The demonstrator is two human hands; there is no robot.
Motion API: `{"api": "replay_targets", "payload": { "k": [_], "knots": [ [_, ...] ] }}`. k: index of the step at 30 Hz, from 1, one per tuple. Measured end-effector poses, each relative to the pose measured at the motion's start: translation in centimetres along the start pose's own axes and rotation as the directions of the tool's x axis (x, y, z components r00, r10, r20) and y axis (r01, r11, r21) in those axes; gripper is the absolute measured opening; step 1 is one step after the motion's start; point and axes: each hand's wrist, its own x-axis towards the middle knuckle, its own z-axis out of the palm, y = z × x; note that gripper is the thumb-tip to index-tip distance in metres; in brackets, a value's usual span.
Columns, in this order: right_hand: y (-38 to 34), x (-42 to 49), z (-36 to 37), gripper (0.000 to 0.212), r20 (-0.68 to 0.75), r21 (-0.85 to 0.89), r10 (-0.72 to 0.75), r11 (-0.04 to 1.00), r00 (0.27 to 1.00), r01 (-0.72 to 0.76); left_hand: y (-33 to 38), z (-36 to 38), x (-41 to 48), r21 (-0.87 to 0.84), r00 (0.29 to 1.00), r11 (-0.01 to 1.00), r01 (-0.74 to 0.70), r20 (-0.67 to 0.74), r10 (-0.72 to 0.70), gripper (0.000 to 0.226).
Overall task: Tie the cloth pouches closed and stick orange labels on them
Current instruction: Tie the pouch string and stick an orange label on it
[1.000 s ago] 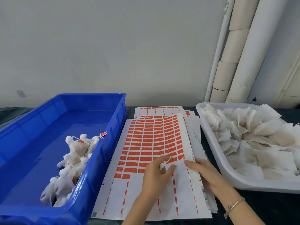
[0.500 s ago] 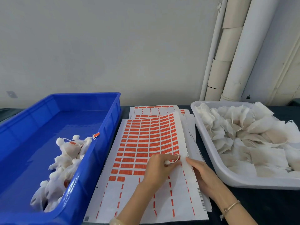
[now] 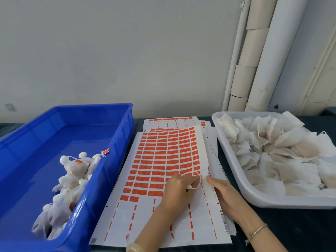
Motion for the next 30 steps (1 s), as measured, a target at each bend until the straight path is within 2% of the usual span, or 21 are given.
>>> {"api": "replay_targets", "payload": {
  "k": [3, 6, 9, 14, 17, 20, 22, 25, 28, 30],
  "knots": [
    [0.0, 0.0, 0.0, 0.035, -0.010, -0.022, -0.009, 1.000, 1.000, 0.009, 0.0, -0.1, 0.0, 0.010, 0.999, 0.999, -0.034, -0.017, 0.034, 0.015],
    [0.0, 0.0, 0.0, 0.036, -0.011, -0.032, -0.010, 0.999, 1.000, 0.010, -0.1, 0.0, 0.0, -0.019, 0.999, 1.000, -0.010, -0.048, 0.009, 0.017],
    [-0.1, -0.1, 0.1, 0.034, -0.015, -0.032, -0.004, 0.999, 1.000, 0.004, -0.1, 0.2, 0.1, -0.121, 0.989, 0.982, 0.145, -0.021, -0.148, 0.022],
    [0.0, -0.4, 0.6, 0.031, -0.057, -0.120, -0.042, 0.992, 0.997, 0.035, 0.3, 0.4, 0.3, -0.295, 0.940, 0.904, 0.310, -0.049, -0.338, 0.010],
    [-0.1, -0.6, 1.0, 0.028, -0.099, -0.236, -0.082, 0.970, 0.992, 0.057, 0.5, -0.1, 0.4, -0.407, 0.886, 0.832, 0.377, -0.105, -0.453, 0.013],
    [-0.2, -0.5, 1.1, 0.028, -0.119, -0.351, -0.121, 0.934, 0.985, 0.073, 0.4, -0.8, 0.5, -0.507, 0.798, 0.741, 0.439, -0.158, -0.581, 0.010],
    [-0.4, -0.5, 1.3, 0.026, -0.126, -0.385, -0.130, 0.920, 0.983, 0.072, 0.2, -1.5, 0.3, -0.580, 0.741, 0.677, 0.453, -0.178, -0.648, 0.005],
    [-0.6, -0.5, 1.2, 0.021, -0.152, -0.433, -0.165, 0.897, 0.975, 0.084, -0.2, -2.6, 0.1, -0.661, 0.692, 0.602, 0.447, -0.171, -0.701, 0.007],
    [-0.8, -0.4, 1.2, 0.019, -0.207, -0.594, -0.287, 0.797, 0.935, 0.113, -0.5, -3.7, -0.1, -0.696, 0.659, 0.528, 0.487, -0.105, -0.745, 0.007],
    [-0.5, -0.4, 1.7, 0.035, -0.192, -0.763, -0.418, 0.632, 0.888, 0.132, -0.5, -4.4, -0.2, -0.707, 0.640, 0.487, 0.513, -0.063, -0.766, 0.009]
  ]
}}
